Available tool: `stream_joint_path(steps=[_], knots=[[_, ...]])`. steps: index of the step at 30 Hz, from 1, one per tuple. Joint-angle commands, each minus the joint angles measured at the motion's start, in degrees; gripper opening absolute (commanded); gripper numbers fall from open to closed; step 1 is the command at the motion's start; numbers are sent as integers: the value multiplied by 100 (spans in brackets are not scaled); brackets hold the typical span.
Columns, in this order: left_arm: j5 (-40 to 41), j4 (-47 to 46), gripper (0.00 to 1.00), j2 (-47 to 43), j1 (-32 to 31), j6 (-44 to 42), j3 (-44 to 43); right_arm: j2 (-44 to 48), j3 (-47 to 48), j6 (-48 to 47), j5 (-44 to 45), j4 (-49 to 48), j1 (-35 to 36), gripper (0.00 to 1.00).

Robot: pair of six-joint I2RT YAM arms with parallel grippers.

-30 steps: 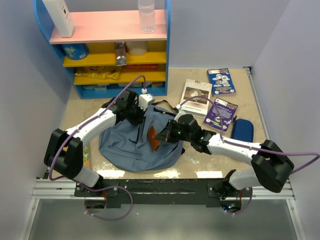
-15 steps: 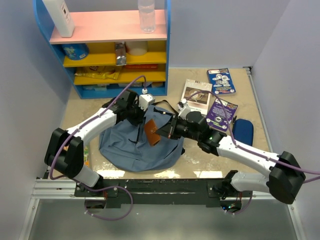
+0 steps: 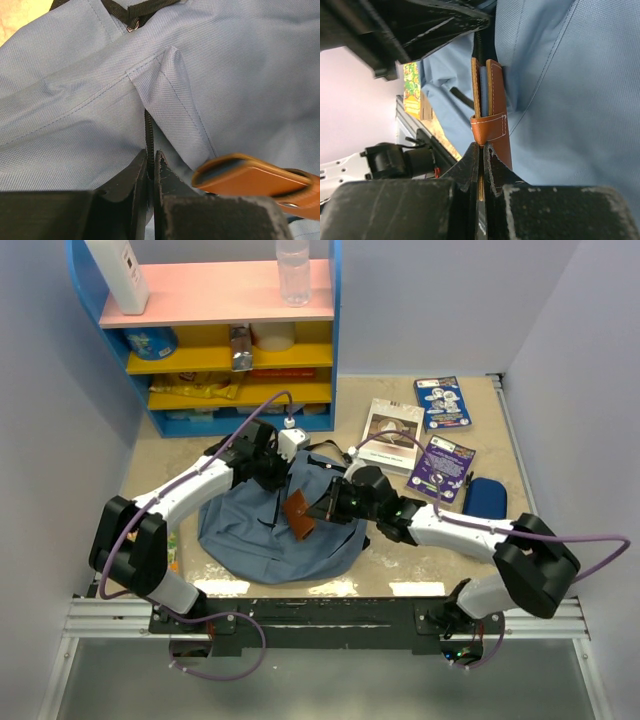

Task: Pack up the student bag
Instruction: Place the personal item in the student bag.

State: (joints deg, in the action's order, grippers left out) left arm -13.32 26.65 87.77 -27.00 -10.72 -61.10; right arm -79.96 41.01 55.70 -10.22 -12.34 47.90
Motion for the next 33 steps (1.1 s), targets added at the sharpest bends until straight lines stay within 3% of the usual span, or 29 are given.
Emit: stream_joint_path(steps=[1,8,23,33], knots=[[-381,41,0,-304,2,-105,-200,-159,117,20,55,-646,18,0],[-925,252,0,-365,2,-255,-183,-564,196,239,582,-998,18,0],[-1304,428,0,-471,2,-343,-227,-1451,398,1056,1962,-2062,114,0],[-1779,551,0,-383,2,-334,-280,-1725,908,1645,3657,-1475,756,0]])
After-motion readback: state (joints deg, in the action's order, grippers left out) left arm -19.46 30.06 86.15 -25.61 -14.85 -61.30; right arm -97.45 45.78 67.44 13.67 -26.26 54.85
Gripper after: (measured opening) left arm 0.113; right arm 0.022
